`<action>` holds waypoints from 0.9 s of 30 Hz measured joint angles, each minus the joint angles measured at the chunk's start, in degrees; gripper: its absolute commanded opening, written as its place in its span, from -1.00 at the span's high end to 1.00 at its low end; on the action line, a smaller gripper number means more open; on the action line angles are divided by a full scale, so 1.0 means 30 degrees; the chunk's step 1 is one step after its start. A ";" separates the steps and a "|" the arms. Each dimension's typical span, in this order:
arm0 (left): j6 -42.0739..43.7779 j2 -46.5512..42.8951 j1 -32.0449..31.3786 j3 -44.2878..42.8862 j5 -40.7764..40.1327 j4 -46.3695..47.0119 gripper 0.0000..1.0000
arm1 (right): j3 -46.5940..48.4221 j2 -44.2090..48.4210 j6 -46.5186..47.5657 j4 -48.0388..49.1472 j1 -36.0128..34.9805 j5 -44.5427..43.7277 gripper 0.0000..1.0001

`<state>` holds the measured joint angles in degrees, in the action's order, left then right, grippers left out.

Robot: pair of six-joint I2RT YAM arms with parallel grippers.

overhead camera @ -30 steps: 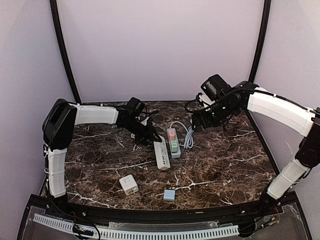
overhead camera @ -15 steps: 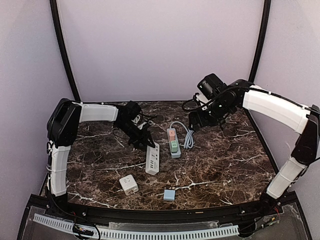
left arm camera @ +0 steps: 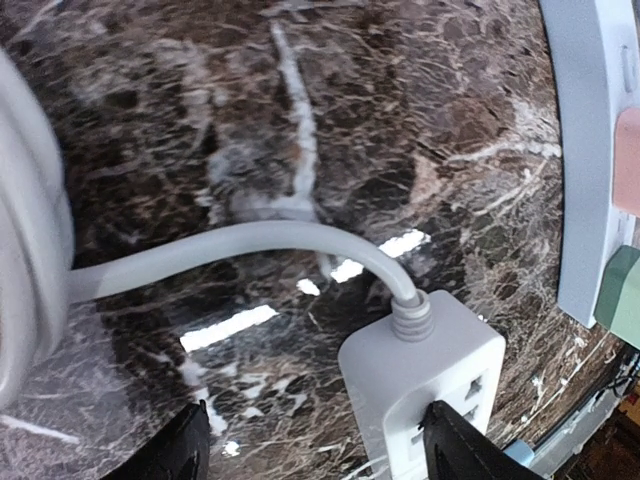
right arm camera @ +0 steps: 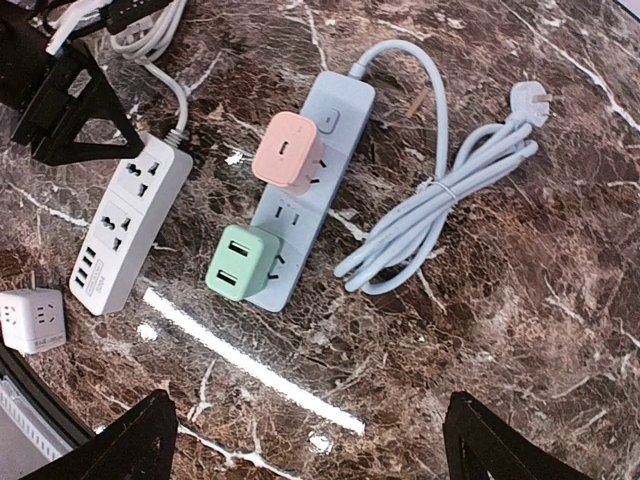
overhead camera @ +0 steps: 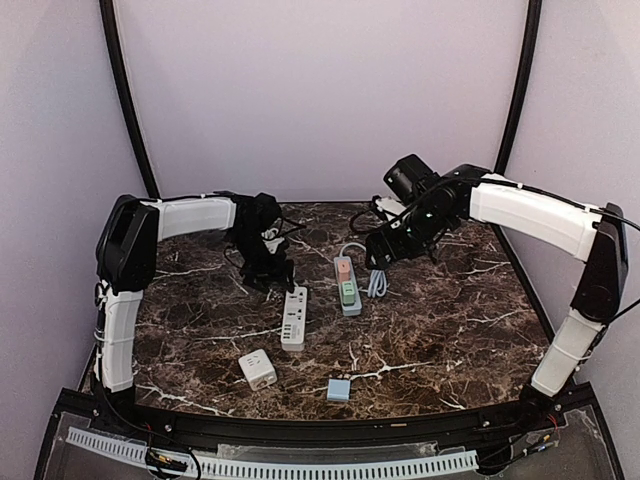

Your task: Insert the plug

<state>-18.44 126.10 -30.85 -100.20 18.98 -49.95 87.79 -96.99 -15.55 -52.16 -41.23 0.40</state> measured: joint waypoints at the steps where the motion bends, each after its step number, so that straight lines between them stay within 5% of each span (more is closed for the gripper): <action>1: 0.0029 0.0000 0.0000 -0.0138 -0.0386 -0.0248 -0.60 | -0.0022 0.0000 0.0197 0.0226 0.0000 0.0328 -0.83; 12: -0.0102 -0.3497 0.0175 0.0058 -0.4036 -0.2127 -0.97 | -0.1392 0.0015 0.1377 0.1807 -0.0517 0.0933 -0.83; 21: -0.3104 -1.0681 -0.0182 0.6084 -0.4809 -0.1763 -0.93 | -0.1479 0.0000 0.1443 0.3140 -0.0772 0.0801 -0.83; 27: -0.5909 -1.2706 -0.1020 0.9282 -0.4401 -0.1698 -0.80 | -0.1523 -0.0415 0.1450 0.3818 -0.0780 0.0969 -0.83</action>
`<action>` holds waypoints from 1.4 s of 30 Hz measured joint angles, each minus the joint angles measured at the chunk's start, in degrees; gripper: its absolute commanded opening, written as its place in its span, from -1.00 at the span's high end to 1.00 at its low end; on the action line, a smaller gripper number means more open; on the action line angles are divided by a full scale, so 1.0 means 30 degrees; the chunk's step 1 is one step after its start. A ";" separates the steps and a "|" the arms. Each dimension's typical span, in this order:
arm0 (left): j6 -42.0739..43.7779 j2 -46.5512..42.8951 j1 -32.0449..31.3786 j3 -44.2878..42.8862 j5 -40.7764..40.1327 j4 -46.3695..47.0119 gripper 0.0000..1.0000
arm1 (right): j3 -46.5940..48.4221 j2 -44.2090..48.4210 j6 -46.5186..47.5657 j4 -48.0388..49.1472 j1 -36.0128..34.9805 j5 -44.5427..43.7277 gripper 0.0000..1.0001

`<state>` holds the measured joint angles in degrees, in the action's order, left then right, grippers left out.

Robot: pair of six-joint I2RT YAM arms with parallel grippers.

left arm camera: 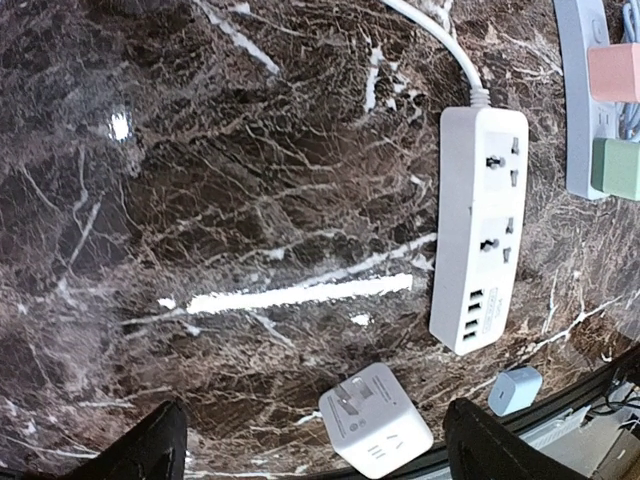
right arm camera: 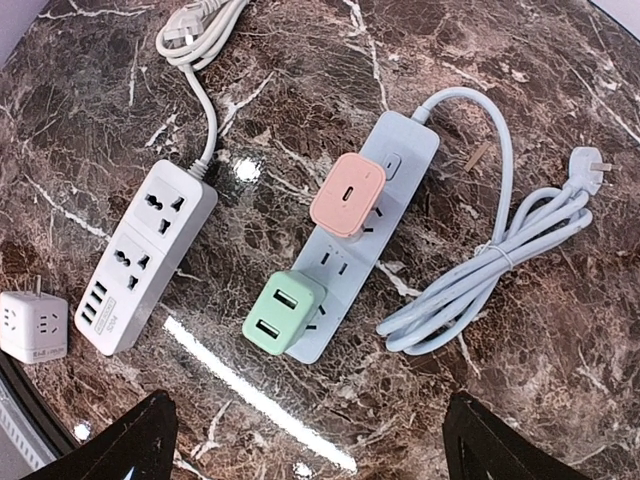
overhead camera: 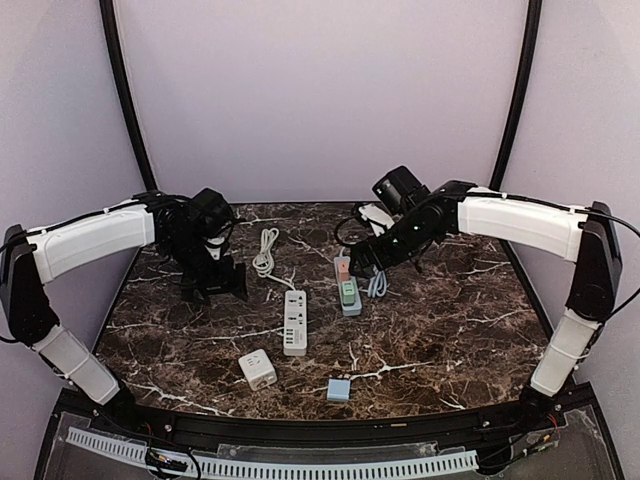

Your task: Insert the plug

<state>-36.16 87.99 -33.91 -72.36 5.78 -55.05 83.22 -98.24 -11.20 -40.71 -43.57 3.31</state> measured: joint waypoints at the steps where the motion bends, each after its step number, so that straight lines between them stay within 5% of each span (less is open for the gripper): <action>1: -0.0423 -0.0102 -0.0175 0.0044 0.0146 -0.0124 -0.80 | 0.0000 -0.0124 0.0007 0.0138 0.0000 0.0066 -0.83; 8: -0.3373 -0.0284 -0.2310 -0.0328 0.1260 -0.1741 -0.77 | -0.0124 -0.0867 0.0299 0.0743 0.0000 0.0554 -0.83; 13: -0.2397 0.0211 -0.4459 -0.1843 0.0685 -0.2943 -0.76 | -0.1326 -0.0750 0.0525 0.1610 0.0000 0.0678 -0.84; 19: 0.3373 0.0364 -0.6098 -0.2834 -0.3045 -0.2506 -0.72 | -0.2907 0.0386 0.0962 0.2004 0.0000 0.0583 -0.85; 25: 1.0797 0.1202 -0.6127 -0.3541 -0.3155 -0.2433 -0.61 | -0.3286 0.2368 0.1224 0.2106 -0.0007 0.0066 -0.85; 29: 1.3500 0.3198 -0.6135 -0.5064 -0.1690 -0.3883 -0.88 | -0.4167 0.3650 0.1129 0.2142 -0.0015 -0.0328 -0.86; 42: 0.9887 0.3745 -0.7941 -0.2739 0.1144 -0.4204 -0.84 | -0.6302 0.4998 0.0488 0.1982 -0.0087 -0.1115 -0.88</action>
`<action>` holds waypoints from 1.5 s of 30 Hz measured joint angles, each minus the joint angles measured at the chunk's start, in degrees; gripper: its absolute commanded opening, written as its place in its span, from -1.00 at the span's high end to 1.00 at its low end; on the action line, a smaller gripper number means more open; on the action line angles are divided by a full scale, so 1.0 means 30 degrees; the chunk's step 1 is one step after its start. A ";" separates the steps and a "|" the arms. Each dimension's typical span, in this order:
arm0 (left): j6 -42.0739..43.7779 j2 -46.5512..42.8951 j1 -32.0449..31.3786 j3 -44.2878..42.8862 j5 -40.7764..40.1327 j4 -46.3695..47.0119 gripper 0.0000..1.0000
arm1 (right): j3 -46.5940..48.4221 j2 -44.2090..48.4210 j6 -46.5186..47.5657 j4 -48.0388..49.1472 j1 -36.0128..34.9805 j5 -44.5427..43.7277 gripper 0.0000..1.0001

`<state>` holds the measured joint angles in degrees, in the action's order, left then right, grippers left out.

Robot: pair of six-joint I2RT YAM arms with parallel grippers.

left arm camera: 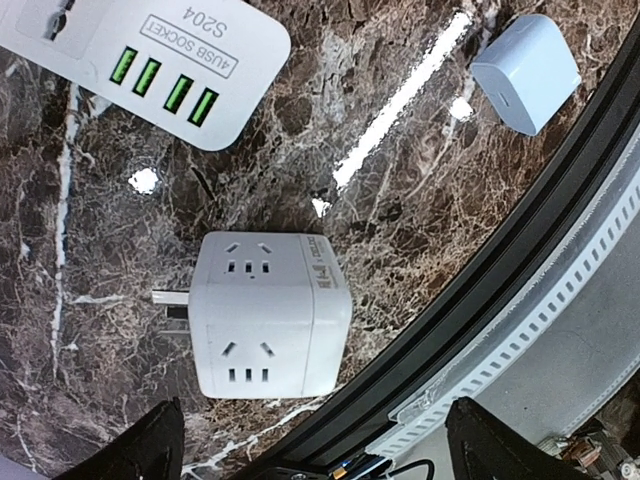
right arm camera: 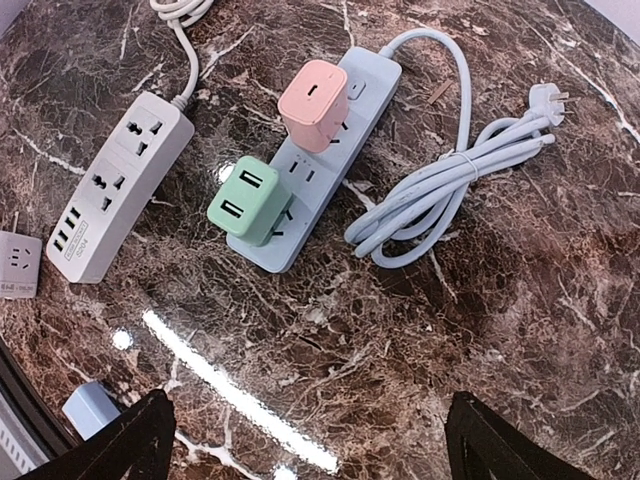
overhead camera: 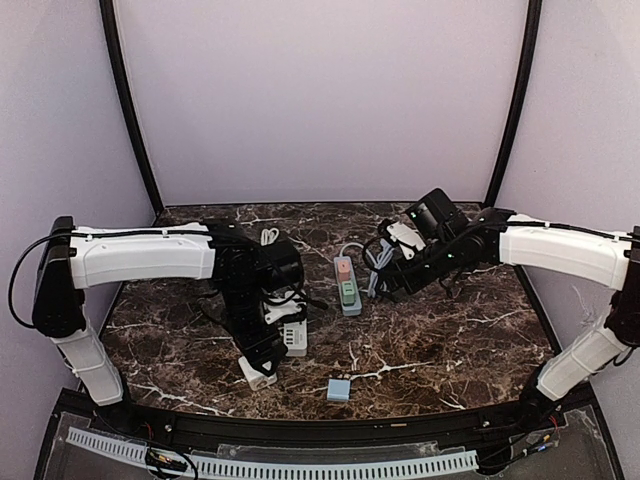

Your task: Insert the plug

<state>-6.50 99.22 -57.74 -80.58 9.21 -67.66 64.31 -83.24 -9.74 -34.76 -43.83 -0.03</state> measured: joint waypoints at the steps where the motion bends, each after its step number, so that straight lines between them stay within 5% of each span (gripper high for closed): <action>1: -0.0233 0.0000 -0.0153 0.0270 -0.0007 0.0204 -0.83 | 0.0000 0.0000 0.0036 0.0000 0.0000 -0.0022 -0.88; 14: -0.1763 0.1297 -0.0452 0.1756 -0.1974 0.2120 -0.54 | 0.0007 0.0000 0.0889 -0.0219 0.0000 -0.0415 -0.88; 16: -0.1800 0.1552 -0.0459 0.1807 -0.2244 0.2259 -0.39 | 0.0000 0.0007 0.1020 -0.0313 0.0000 -0.0452 -0.88; 20: -0.1880 0.1749 -0.0459 0.1800 -0.2346 0.2302 0.22 | -0.0109 0.0109 0.1151 -0.0430 0.0000 -0.0532 -0.88; 26: -0.2178 0.1800 -0.0444 0.1625 -0.2288 0.2178 0.65 | -0.0291 0.0430 0.1166 -0.0488 0.0000 -0.0736 -0.88; 37: -0.8291 0.2397 0.3417 0.0007 -0.1705 0.0386 0.73 | -0.0080 0.0415 0.1188 -0.0444 0.0000 -0.0619 -0.88; 45: -1.3908 0.2477 0.4481 -0.2127 -0.0510 0.0903 0.98 | 0.0364 0.0335 0.1596 0.0386 0.0000 0.1035 -0.87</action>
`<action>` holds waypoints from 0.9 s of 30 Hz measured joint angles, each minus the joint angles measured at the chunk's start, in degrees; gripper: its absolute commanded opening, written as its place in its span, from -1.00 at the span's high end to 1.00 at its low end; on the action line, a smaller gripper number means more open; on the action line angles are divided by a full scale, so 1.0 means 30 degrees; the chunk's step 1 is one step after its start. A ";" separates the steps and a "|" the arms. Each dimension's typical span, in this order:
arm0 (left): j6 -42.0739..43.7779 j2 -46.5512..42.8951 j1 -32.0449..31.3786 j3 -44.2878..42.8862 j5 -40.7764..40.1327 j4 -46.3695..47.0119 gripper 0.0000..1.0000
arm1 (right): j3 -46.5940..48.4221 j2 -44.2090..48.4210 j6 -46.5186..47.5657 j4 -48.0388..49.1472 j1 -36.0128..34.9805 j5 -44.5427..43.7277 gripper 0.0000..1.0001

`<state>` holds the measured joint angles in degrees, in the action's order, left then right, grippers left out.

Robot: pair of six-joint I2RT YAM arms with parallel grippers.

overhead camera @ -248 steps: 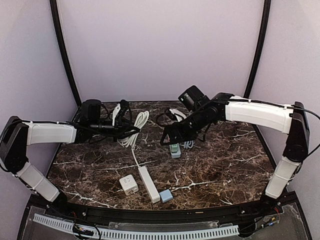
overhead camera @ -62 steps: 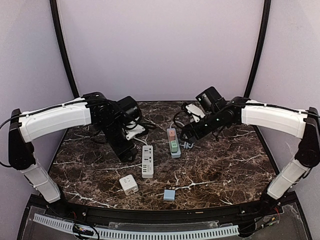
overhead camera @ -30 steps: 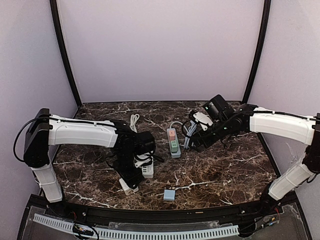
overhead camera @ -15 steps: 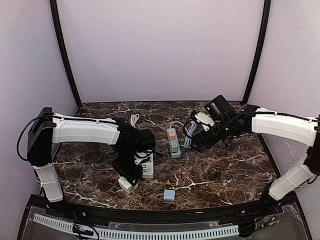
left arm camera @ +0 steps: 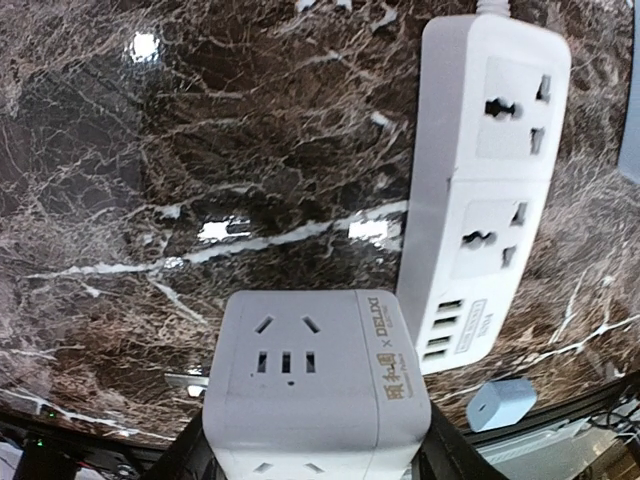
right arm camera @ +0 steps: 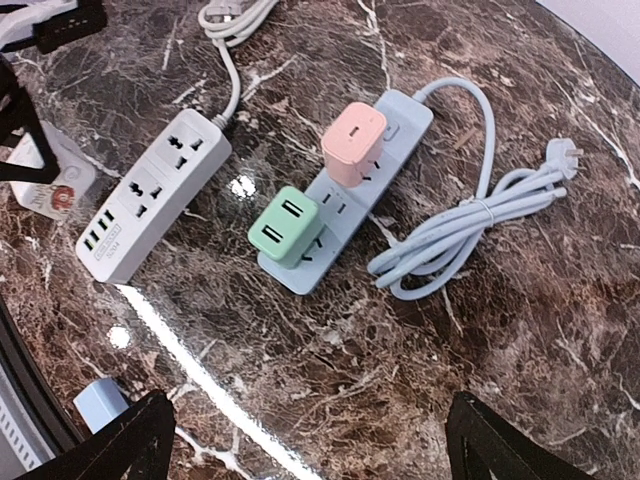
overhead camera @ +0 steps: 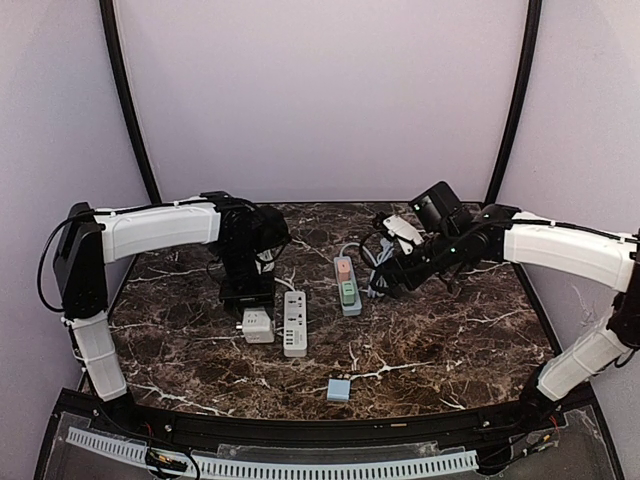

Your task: Insert the plug

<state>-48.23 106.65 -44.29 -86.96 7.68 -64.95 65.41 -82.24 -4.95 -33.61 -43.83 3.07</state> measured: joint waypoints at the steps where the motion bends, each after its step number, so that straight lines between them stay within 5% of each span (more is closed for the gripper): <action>1: -0.0313 0.0051 0.0087 -0.0102 0.0080 0.0146 0.98 | -0.0015 0.0044 0.0073 0.0233 0.0000 0.0335 -0.87; 18: -0.1632 0.1093 0.1355 -0.2521 0.1880 0.3089 0.98 | -0.0772 0.1712 0.2616 0.3366 -0.0568 0.5435 -0.84; 27: -0.0007 0.0044 0.1647 -0.1661 0.2834 0.7060 0.98 | 0.0780 0.0102 -0.0284 0.3468 -0.0685 0.5399 -0.85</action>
<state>-48.25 106.78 -39.35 -91.94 16.19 -43.77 67.75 -81.93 -5.80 -23.20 -45.89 19.27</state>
